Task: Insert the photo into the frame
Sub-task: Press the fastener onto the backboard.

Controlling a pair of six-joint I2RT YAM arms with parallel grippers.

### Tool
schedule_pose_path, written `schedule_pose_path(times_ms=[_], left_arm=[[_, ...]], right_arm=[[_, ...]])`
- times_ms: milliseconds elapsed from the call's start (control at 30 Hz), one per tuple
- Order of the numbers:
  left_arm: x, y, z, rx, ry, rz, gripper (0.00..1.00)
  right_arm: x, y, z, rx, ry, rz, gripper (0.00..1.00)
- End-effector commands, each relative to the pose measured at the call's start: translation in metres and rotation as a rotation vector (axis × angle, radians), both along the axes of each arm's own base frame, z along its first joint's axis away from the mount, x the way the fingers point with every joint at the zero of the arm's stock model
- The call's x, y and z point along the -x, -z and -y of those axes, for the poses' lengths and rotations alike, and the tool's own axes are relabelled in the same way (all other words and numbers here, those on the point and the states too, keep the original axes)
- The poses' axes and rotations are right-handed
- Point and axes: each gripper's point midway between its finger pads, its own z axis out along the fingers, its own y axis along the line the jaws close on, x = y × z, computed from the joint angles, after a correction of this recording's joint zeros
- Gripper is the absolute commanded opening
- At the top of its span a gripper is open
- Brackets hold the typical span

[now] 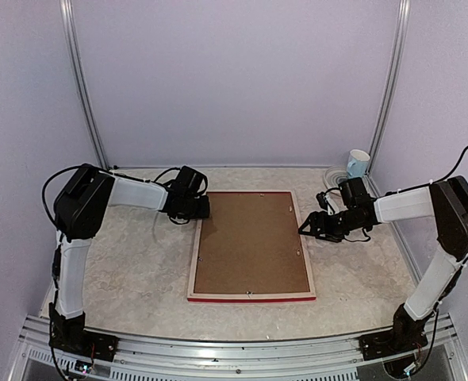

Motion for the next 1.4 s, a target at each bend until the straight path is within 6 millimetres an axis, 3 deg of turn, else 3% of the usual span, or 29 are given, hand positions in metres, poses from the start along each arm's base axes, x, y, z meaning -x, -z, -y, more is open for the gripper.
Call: schedule_pose_path(times_ms=[0,500,1367], left_arm=[[0.006,0.017,-0.004,-0.054,-0.001,-0.037,0.42],[0.002,-0.021,-0.014,-0.026,-0.054,0.059,0.47],[0.014,0.015,-0.014,-0.064,-0.040,-0.032,0.34]], right_arm=[[-0.002,0.000,0.001,-0.010,0.001,0.001,0.81],[-0.002,0.002,-0.001,-0.016,-0.004,-0.006,0.81],[-0.001,0.002,0.000,-0.015,-0.003,-0.008,0.81]])
